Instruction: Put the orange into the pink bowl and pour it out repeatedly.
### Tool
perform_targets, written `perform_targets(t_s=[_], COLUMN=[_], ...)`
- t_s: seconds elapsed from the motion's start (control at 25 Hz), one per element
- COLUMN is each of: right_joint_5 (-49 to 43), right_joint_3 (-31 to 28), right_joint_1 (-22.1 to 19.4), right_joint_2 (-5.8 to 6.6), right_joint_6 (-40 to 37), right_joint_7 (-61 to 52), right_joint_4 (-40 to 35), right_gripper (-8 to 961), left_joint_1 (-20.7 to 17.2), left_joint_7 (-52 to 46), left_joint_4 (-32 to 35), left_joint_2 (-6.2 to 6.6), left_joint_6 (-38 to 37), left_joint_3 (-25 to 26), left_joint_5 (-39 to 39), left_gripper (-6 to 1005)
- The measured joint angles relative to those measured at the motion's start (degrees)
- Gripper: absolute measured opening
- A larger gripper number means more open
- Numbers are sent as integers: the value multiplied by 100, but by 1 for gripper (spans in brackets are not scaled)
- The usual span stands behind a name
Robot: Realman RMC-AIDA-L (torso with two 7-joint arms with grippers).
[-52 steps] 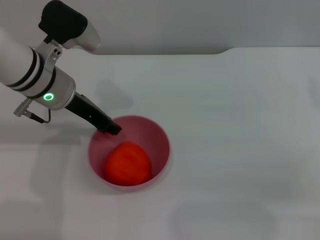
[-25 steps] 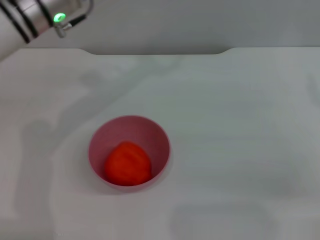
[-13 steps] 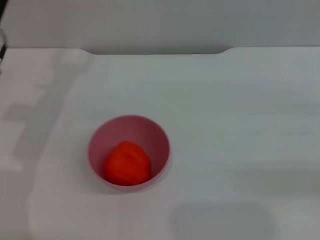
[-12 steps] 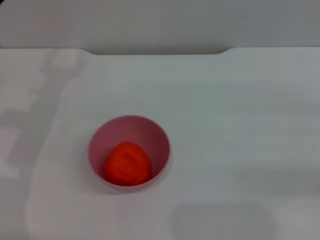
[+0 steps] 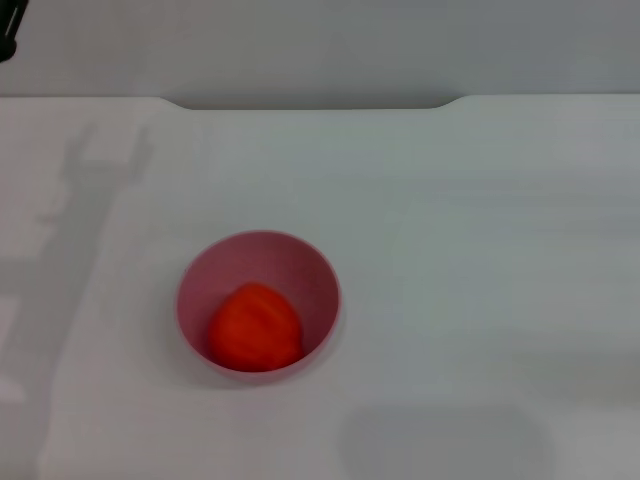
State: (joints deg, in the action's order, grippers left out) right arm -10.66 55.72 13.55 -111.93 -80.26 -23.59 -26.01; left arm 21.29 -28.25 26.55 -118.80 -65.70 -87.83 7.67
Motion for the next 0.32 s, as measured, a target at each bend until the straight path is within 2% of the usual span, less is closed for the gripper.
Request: perform_targets(t_s=[0.12,0.32], right_joint_5=[-7,-6], right_joint_3=[-113,-295], right_joint_1=[122,339], right_joint_2=[-54,-275], right_joint_6=[16,38], right_joint_7=[11,170], right_joint_4=[0,6], right_gripper=[434,434], left_joint_1=[-20,-7], left_joint_7=[102,204], left_joint_4=[-45,-46], left_joint_2=[18,53], left_joint_6=[-10,-28], left_joint_3=[1,172], left_joint_5=[67,85], left_gripper=[793,793])
